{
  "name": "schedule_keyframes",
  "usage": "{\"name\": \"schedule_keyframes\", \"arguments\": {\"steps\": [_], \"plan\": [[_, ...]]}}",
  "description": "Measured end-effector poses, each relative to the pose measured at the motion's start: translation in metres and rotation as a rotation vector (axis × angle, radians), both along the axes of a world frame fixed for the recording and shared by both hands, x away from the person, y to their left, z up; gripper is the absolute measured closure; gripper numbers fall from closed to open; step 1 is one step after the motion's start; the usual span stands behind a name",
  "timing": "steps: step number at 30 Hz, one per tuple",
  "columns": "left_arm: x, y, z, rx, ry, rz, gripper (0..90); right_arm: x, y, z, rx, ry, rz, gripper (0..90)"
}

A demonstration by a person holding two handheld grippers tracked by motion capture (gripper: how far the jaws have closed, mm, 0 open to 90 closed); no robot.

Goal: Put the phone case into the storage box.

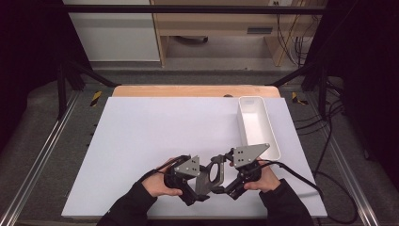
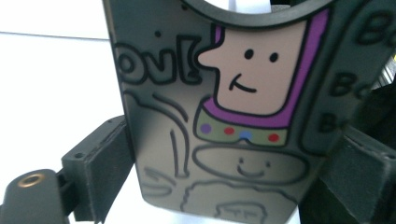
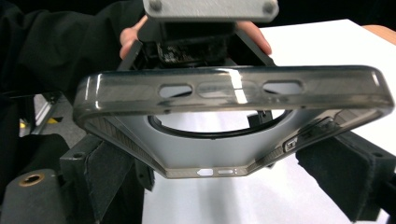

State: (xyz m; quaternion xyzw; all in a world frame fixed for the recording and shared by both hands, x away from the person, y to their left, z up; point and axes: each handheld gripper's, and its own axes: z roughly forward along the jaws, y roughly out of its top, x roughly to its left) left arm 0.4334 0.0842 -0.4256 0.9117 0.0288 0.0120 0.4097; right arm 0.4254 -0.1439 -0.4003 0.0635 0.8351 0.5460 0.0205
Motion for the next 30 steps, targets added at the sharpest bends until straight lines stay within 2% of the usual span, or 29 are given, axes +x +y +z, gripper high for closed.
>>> {"name": "schedule_keyframes", "arguments": {"steps": [10, 24, 30], "plan": [[0.004, 0.017, 0.004, -0.042, 0.005, 0.071, 5.3, 0.004, -0.006, 0.006, 0.003, -0.011, -0.062, 11.9], [0.006, 0.048, 0.007, -0.131, -0.005, 0.218, 2.8, 0.006, -0.015, 0.015, 0.009, -0.034, -0.145, 11.8], [0.007, 0.061, 0.008, -0.164, -0.025, 0.288, 1.2, 0.006, -0.018, 0.019, 0.007, -0.043, -0.170, 11.8]]}}
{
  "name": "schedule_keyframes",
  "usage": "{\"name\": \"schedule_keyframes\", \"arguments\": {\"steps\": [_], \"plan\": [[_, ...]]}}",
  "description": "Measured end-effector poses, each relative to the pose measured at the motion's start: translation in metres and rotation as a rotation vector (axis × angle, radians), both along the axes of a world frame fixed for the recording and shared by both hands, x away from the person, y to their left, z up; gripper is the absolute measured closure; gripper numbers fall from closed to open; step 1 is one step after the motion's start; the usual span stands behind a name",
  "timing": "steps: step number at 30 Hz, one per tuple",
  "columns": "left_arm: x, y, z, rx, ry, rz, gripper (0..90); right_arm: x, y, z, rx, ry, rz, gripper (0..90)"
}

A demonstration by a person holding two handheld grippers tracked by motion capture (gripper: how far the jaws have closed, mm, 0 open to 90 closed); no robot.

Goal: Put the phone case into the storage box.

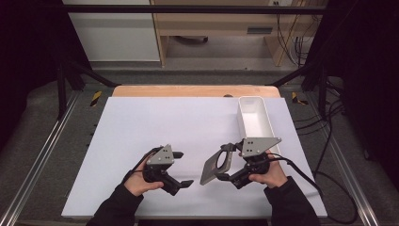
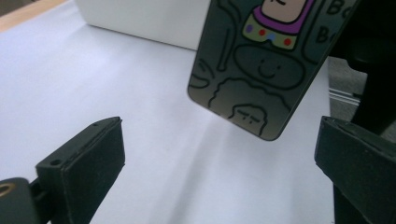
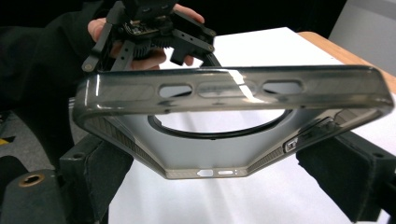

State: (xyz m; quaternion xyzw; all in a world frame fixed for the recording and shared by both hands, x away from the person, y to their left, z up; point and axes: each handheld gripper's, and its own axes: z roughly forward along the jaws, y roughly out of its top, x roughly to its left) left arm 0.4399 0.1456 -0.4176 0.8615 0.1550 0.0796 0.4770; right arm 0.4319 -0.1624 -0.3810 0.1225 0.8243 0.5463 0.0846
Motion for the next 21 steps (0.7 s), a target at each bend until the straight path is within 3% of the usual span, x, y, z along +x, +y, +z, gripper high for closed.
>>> {"name": "schedule_keyframes", "arguments": {"steps": [21], "plan": [[-0.001, 0.060, -0.001, -0.134, -0.039, 0.229, 0.2, 0.003, -0.017, 0.018, 0.029, -0.009, -0.152, 11.8]]}}
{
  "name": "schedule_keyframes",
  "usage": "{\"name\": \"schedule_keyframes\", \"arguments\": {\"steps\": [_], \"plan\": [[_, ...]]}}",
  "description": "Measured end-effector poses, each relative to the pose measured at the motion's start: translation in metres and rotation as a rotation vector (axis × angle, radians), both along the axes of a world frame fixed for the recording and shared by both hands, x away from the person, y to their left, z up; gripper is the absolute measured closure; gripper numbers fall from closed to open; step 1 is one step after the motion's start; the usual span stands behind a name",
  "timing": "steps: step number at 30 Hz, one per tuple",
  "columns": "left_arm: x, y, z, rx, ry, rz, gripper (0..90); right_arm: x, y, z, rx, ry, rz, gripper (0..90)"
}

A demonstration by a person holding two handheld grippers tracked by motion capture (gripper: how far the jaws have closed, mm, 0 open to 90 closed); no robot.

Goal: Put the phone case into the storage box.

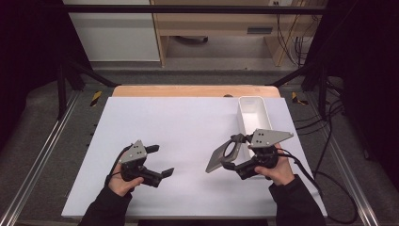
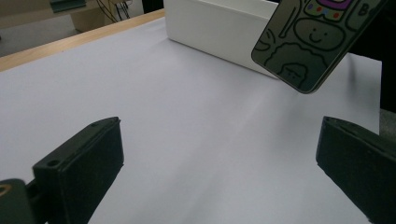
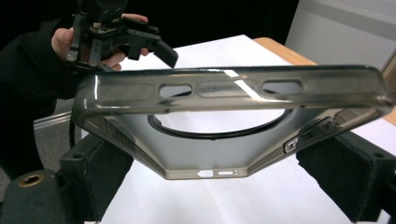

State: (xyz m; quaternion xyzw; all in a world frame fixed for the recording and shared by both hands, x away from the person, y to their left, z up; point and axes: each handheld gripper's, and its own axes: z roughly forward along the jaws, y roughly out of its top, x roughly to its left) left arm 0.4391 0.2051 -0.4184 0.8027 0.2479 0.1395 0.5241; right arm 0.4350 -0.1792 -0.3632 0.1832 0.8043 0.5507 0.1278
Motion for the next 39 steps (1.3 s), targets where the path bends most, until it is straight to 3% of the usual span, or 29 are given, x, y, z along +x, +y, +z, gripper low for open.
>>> {"name": "schedule_keyframes", "arguments": {"steps": [9, 20, 23, 39], "plan": [[-0.003, 0.024, -0.003, -0.026, -0.011, 0.072, 0.1, 0.000, -0.004, 0.008, 0.010, -0.006, -0.029, 11.8], [-0.005, 0.048, -0.009, -0.029, -0.031, 0.158, 0.0, 0.002, -0.008, 0.015, 0.011, -0.011, -0.081, 11.7], [-0.006, 0.053, -0.011, -0.013, -0.045, 0.182, 0.0, 0.002, -0.008, 0.016, 0.012, -0.011, -0.095, 11.8], [-0.005, 0.068, -0.020, -0.017, -0.039, 0.260, 0.0, 0.006, -0.014, 0.026, 0.022, -0.011, -0.168, 11.8]]}}
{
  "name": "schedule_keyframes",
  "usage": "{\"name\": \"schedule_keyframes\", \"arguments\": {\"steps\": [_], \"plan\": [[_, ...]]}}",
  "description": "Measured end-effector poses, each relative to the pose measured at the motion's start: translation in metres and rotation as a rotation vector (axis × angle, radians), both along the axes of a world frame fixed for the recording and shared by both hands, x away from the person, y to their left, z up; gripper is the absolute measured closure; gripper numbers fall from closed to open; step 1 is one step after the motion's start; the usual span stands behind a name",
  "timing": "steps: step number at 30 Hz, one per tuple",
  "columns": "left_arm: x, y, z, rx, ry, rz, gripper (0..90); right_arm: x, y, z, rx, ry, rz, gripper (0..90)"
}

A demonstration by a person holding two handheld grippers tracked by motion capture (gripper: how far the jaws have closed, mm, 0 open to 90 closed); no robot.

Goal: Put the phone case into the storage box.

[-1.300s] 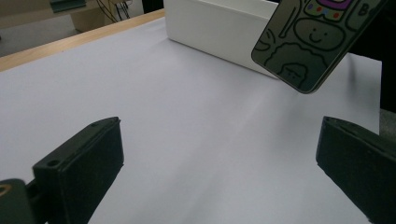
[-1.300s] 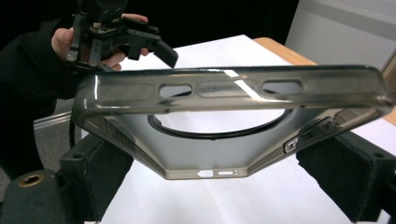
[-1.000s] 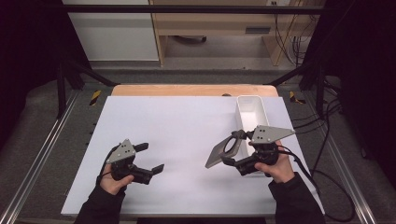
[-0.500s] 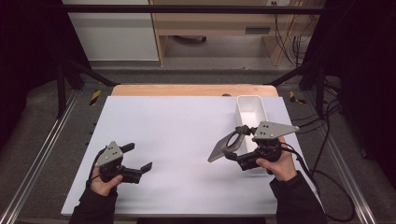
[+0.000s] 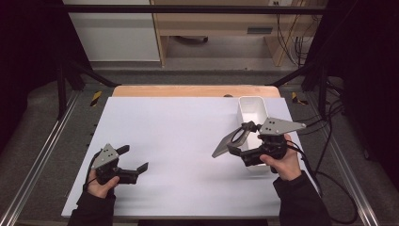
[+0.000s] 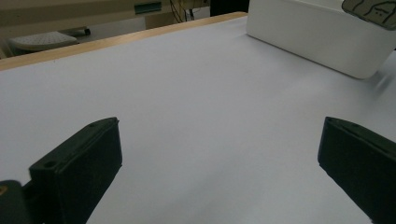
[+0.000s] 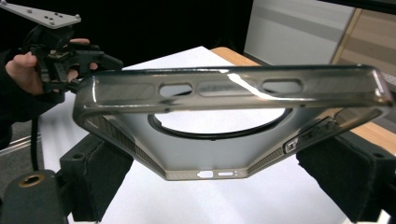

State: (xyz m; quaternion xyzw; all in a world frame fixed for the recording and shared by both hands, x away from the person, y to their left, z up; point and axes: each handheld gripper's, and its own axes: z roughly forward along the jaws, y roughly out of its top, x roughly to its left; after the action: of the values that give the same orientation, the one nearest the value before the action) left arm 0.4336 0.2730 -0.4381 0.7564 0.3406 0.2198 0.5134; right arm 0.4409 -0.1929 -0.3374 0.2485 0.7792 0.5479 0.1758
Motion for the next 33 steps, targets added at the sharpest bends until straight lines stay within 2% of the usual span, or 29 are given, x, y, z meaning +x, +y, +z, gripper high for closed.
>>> {"name": "schedule_keyframes", "arguments": {"steps": [23, 33], "plan": [[0.001, 0.003, -0.005, 0.008, 0.013, 0.004, 0.0, 0.013, -0.013, 0.024, -0.005, -0.025, -0.174, 11.7], [0.001, 0.003, -0.006, 0.012, 0.013, 0.005, 0.0, 0.022, -0.019, 0.034, 0.006, -0.032, -0.281, 11.8]]}}
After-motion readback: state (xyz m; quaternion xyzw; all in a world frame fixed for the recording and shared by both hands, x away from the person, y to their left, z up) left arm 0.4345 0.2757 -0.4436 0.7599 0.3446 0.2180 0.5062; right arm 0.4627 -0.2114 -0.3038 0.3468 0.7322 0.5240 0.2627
